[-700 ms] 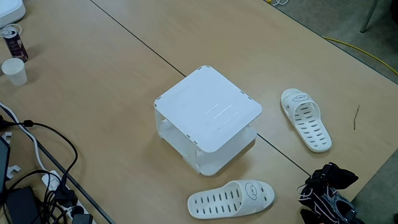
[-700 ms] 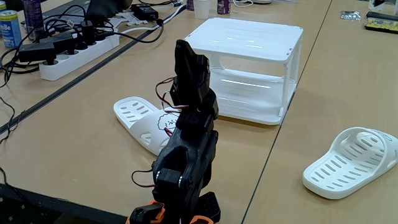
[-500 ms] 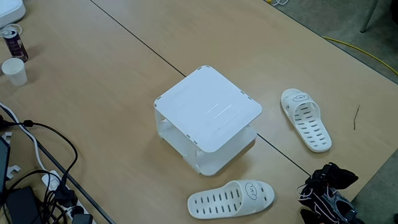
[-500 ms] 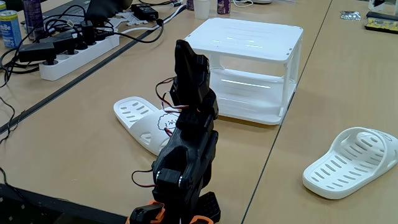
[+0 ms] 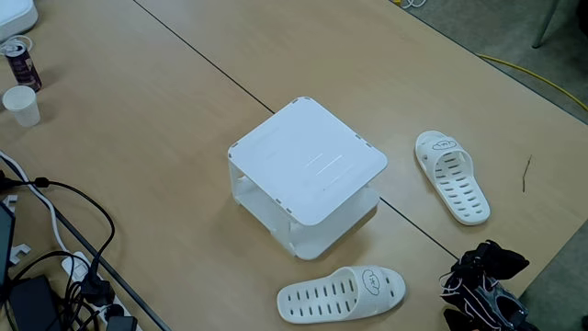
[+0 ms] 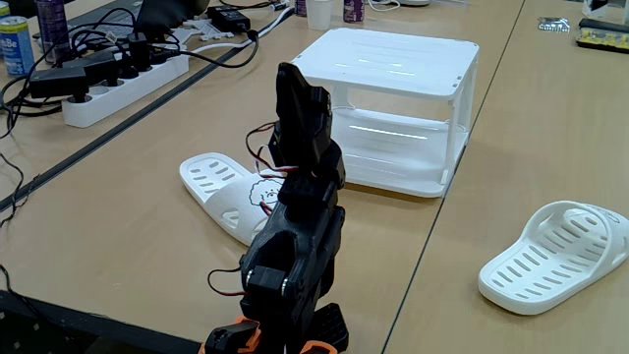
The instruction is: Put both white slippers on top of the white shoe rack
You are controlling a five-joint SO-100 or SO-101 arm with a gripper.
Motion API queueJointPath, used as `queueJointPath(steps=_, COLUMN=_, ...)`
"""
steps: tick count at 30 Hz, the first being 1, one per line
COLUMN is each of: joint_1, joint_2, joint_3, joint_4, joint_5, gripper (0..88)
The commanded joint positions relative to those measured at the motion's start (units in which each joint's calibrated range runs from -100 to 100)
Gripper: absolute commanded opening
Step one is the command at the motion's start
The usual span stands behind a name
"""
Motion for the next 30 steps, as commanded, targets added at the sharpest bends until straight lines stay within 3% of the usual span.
queueJointPath(steps=1, joint_1=0.6, joint_2=1.0, joint_3=-0.5, joint_4=6.5, joint_5=0.4, gripper=0.8)
queueJointPath(steps=7, joint_1=8.2, joint_2=1.0, joint_3=-8.5, joint_4=28.8, joint_5=0.4, gripper=0.8)
queueJointPath(steps=14, joint_1=8.5, joint_2=2.2, joint_3=-25.0, joint_4=69.6, joint_5=0.4, gripper=1.0)
queueJointPath(steps=17, joint_1=8.9, joint_2=7.1, joint_3=-35.9, joint_4=82.2, joint_5=0.4, gripper=0.8)
queueJointPath(steps=24, joint_1=12.4, joint_2=28.8, joint_3=-57.4, joint_4=87.2, joint_5=0.4, gripper=0.9)
queueJointPath(steps=30, joint_1=26.5, joint_2=48.0, joint_3=-60.4, joint_4=87.5, joint_5=0.4, gripper=1.0)
